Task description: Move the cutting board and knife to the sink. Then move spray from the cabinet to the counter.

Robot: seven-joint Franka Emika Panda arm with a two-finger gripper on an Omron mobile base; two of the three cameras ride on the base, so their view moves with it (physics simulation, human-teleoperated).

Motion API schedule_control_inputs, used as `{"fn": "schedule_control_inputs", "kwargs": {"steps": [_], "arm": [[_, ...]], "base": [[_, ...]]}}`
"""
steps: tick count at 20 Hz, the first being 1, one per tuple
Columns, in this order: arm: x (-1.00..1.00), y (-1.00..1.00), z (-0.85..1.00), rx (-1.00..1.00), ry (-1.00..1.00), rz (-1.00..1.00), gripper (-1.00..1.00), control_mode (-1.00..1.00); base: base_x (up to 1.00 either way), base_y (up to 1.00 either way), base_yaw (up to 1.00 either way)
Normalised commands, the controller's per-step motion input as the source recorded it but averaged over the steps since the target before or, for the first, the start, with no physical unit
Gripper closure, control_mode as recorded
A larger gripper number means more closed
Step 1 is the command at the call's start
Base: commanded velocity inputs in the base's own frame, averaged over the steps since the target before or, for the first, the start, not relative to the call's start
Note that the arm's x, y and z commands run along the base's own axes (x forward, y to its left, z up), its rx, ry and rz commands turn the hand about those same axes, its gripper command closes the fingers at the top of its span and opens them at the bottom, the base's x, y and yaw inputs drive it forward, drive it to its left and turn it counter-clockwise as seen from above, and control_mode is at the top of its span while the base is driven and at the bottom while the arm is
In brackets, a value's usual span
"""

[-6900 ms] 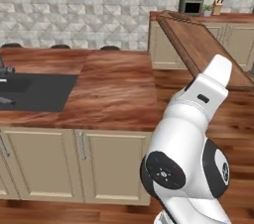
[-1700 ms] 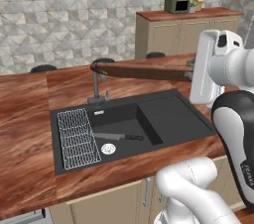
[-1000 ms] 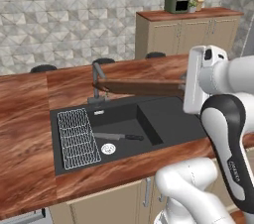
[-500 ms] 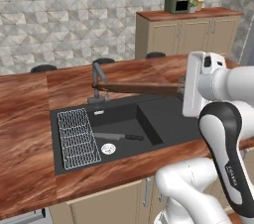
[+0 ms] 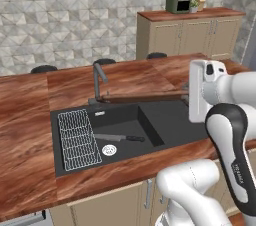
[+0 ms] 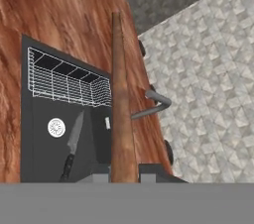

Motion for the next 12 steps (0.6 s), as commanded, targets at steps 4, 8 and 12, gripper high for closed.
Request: {"fn": "schedule_control_inputs", "kwargs": {"steps": [4, 8, 12], "arm": [[0.0, 0.0, 0.0, -0.08, 0.01, 0.0, 1.0, -1.0], [0.0, -0.14, -0.23, 0.0, -0.12, 0.07, 1.0, -1.0], [0.0, -0.26, -0.37, -0.08, -0.18, 0.07, 1.0, -1.0]], "base": [[0.0, 0.0, 0.0], [0.0, 0.0, 0.0], [0.0, 0.0, 0.0]]}}
